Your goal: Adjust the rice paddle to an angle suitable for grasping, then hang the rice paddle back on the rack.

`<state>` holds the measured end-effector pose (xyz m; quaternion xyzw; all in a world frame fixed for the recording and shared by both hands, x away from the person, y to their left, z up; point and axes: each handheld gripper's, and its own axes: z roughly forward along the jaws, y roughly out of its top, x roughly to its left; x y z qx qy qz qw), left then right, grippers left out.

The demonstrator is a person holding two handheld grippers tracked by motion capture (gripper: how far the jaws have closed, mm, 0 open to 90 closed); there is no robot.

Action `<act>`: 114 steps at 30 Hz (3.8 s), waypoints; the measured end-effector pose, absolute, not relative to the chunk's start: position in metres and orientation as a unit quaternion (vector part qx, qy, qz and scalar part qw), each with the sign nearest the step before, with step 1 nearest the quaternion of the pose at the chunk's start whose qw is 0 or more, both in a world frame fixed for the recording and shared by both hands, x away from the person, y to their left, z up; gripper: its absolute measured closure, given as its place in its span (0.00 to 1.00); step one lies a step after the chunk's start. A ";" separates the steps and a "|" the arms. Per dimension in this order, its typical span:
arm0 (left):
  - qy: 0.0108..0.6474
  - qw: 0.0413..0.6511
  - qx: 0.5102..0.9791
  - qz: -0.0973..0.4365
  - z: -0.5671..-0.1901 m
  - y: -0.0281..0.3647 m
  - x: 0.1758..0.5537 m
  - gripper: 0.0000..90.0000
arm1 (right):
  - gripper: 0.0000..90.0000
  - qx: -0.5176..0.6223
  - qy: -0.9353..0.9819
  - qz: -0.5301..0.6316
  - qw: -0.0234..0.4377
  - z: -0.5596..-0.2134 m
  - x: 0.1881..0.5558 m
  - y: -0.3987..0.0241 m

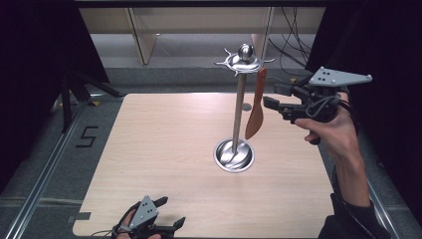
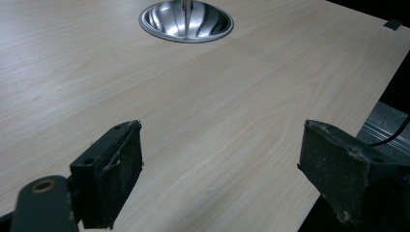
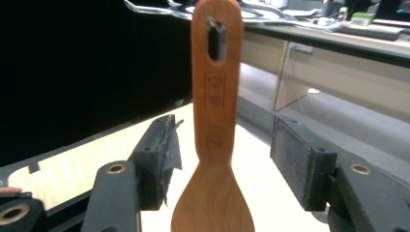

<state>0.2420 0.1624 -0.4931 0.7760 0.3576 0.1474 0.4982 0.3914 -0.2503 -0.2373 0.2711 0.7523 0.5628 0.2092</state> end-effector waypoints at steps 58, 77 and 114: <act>0.354 0.496 0.779 0.150 -0.491 0.164 0.242 0.16 | 0.40 0.324 0.807 0.470 0.151 -0.375 0.371 -0.283; 0.349 0.491 0.784 0.151 -0.491 0.163 0.241 0.16 | 0.37 0.324 0.829 0.440 0.115 -0.409 0.361 -0.279; 0.352 0.486 0.785 0.151 -0.493 0.162 0.241 0.16 | 0.33 0.358 0.828 0.428 0.054 -0.461 0.334 -0.268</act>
